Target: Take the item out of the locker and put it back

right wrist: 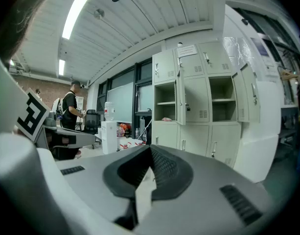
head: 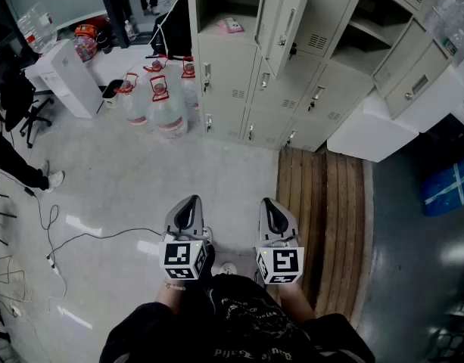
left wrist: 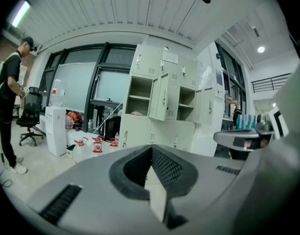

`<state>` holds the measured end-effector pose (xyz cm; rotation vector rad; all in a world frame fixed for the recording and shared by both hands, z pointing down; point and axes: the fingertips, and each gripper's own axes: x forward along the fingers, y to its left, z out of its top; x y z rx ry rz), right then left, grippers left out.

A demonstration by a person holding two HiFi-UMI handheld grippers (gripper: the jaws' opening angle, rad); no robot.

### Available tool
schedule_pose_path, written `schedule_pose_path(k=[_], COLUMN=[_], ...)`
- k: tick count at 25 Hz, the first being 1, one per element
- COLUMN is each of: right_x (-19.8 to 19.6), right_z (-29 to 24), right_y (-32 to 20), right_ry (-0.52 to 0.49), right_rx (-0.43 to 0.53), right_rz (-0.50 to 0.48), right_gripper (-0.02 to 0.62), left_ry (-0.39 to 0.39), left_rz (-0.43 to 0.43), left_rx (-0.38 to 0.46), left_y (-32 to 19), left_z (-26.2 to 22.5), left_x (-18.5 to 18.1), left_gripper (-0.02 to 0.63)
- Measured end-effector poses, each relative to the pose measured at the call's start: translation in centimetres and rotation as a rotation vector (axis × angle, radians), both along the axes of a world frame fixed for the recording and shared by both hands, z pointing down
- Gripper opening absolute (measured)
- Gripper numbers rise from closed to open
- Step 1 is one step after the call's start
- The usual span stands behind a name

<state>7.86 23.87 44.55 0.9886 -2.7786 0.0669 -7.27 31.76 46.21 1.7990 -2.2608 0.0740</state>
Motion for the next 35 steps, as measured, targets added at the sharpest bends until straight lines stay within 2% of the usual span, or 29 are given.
schedule_pose_path(k=[9, 16, 22, 27, 35], right_x=[0.5, -1.4, -3.8, -7.3, -14.5], right_z=[0.5, -0.3, -1.0, -1.7, -1.5], right_y=[3.4, 2.5, -0.4, -3.1, -4.7], right_ry=[0.009, -0.03, -0.057, -0.099, -0.085], right_rx=[-0.018, -0.007, -0.009, -0.005, 0.015], right_rz=[-0.048, -0.01, 0.047, 0.092, 0.084], right_gripper=[0.003, 0.005, 0.005, 0.006, 0.006], left_ry=[-0.028, -0.024, -0.026, -0.04, -0.04], left_rz=[-0.021, -0.016, 0.029, 0.083, 0.113], left_rx=[0.003, 0.025, 0.043, 0.058, 0.068], left_y=[2.7, 2.0, -1.2, -4.3, -7.4], left_z=[-0.7, -1.2, -1.7, -2.5, -2.4], left_x=[1.5, -0.7, -3.9, -7.8, -14.7], left_gripper=[0.008, 0.008, 0.008, 0.007, 0.008])
